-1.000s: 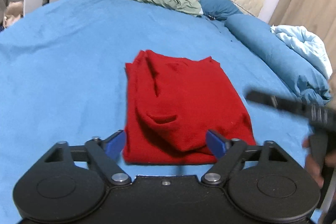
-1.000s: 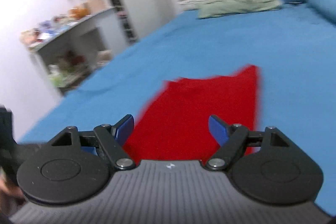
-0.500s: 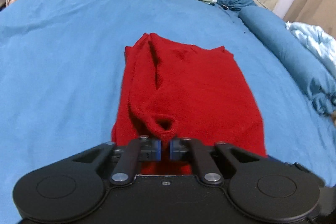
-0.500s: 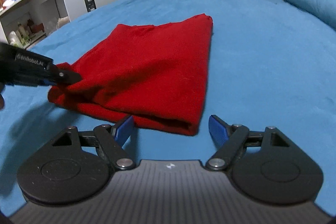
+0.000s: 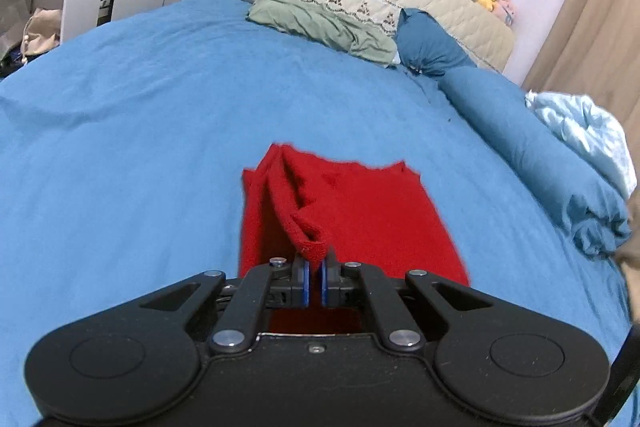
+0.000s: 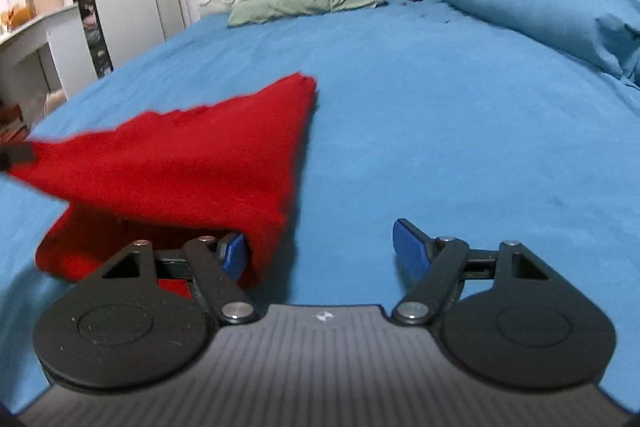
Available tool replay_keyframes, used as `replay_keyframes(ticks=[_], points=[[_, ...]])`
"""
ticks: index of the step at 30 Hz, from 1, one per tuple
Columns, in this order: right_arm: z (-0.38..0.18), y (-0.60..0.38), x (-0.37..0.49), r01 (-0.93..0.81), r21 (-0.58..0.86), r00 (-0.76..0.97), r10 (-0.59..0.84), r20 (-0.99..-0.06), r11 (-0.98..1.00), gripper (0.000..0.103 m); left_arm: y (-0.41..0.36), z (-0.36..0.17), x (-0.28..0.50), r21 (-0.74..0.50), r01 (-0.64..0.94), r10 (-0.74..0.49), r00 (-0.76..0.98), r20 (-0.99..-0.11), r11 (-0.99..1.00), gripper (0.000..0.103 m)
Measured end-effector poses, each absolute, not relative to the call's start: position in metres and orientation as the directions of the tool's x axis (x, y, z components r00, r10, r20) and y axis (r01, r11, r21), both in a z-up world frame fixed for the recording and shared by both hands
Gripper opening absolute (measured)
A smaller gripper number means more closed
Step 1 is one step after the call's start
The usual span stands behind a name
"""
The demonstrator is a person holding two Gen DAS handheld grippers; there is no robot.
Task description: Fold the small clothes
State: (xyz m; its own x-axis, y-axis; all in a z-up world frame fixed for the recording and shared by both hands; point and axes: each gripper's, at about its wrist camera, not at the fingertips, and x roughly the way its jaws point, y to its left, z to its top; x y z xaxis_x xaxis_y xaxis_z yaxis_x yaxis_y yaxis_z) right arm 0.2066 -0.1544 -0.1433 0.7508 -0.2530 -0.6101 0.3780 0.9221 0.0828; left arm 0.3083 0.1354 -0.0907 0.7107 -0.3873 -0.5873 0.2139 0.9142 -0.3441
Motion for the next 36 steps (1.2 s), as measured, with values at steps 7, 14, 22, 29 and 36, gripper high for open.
replay_keyframes(ticks=[7,14,22,29,36], points=[[-0.166,-0.156,0.208,0.328,0.026,0.691,-0.221,-0.689,0.944,0.089,0.113,-0.151,0.304,-0.195,0.198,-0.278,0.670,-0.688,0.960,0.008],[-0.144,-0.164,0.197,0.258,0.055,0.701,-0.148,-0.698,0.965,0.089,0.110,-0.121,0.293,-0.136,0.211,-0.246,0.690,-0.681,0.968,0.022],[-0.066,-0.201,0.211,0.173,0.265,0.756,0.044,-0.653,0.949,0.103,0.125,-0.069,0.329,-0.147,0.238,-0.278,0.742,-0.611,0.960,0.096],[-0.095,-0.229,0.292,0.212,0.451,0.662,0.212,-0.719,0.867,0.103,0.123,-0.110,0.400,-0.303,0.237,-0.384,0.609,-0.694,0.923,0.094],[-0.150,-0.220,0.323,0.227,0.452,0.621,0.229,-0.750,0.863,0.087,0.129,-0.150,0.423,-0.384,0.195,-0.425,0.546,-0.722,0.903,0.084]])
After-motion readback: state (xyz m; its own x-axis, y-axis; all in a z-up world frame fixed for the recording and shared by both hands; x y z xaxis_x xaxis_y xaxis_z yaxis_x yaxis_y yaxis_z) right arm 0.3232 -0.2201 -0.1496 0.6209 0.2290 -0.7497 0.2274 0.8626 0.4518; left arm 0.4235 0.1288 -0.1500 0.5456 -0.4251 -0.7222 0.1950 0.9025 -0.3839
